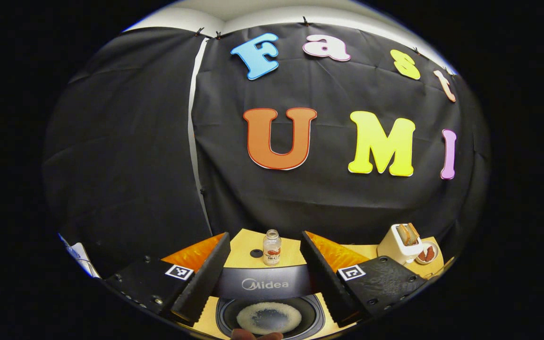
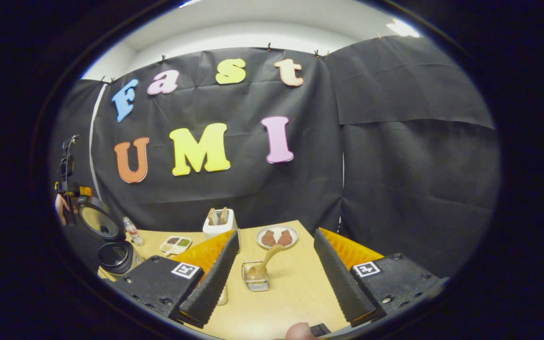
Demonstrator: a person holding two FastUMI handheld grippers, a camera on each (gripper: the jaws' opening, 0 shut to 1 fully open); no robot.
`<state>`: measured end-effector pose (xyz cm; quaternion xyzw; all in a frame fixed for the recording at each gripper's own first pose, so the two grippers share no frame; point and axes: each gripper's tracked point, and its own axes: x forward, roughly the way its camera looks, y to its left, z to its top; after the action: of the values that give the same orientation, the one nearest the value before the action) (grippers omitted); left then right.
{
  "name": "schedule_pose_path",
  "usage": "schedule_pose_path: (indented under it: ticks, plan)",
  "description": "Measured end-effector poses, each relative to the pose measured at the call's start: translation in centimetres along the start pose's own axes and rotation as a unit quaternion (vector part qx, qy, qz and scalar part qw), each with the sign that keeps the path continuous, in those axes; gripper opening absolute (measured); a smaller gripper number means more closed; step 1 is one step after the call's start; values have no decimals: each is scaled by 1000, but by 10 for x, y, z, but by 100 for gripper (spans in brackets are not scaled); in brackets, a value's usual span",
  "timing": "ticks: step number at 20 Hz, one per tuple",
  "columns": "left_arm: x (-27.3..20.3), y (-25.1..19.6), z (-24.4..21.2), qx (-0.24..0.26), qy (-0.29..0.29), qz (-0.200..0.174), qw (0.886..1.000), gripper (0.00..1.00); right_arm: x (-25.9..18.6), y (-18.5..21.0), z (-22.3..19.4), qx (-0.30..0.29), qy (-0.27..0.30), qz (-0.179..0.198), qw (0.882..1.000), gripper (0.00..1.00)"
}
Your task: Close the left gripper, press the button to open the rice cooker; take a wooden spoon from the chopstick holder with the right hand, scoop a spoonful of rice and pour it into the rice cooker, then put the wooden spoon back into the chopstick holder.
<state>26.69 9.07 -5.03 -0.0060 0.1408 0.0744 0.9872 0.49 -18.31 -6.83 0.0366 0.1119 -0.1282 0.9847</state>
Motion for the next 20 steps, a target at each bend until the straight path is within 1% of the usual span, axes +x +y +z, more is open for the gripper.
schedule_pose_path:
  ticks: [1, 3, 4, 6, 7, 8, 9, 12, 17, 18, 19, 20]
  plan:
    - [-5, 0, -2, 2, 5, 0, 1000, 96, 0, 2, -1, 4, 1, 0, 1000, 97]
    - [-16, -2, -13, -1, 23, 0, 1000, 98, -1, 7, -3, 5, 4, 1, 1000, 97]
    - [-25, -3, -18, -3, 32, -1, 999, 98, -1, 10, -2, 2, 3, 2, 1000, 100]
    - [-40, -6, -34, -7, 48, -9, 999, 98, 4, 18, -2, 0, 7, 6, 1000, 100]
    - [-48, -8, -45, -8, 57, -13, 998, 98, 7, 23, -4, 1, 9, 12, 1000, 100]
    - [-58, -8, -56, -8, 66, -18, 998, 98, 8, 30, -4, 1, 12, 19, 1000, 97]
    - [-67, -10, -70, -7, 78, -23, 997, 98, 11, 34, -5, -1, 15, 24, 1000, 100]
    - [-84, -13, -102, -10, 97, -31, 995, 97, 18, 51, -13, -13, 24, 42, 999, 100]
    - [-100, -16, -155, -9, 113, -30, 993, 98, 29, 76, -11, -22, 30, 68, 997, 100]
    - [-102, -17, -163, -4, 112, -30, 993, 98, 31, 82, -11, -23, 33, 74, 996, 97]
    - [-102, -18, -171, 0, 111, -32, 993, 98, 31, 86, -12, -24, 33, 78, 996, 100]
    - [-104, -19, -177, 3, 110, -33, 993, 98, 32, 91, -12, -25, 34, 83, 996, 100]
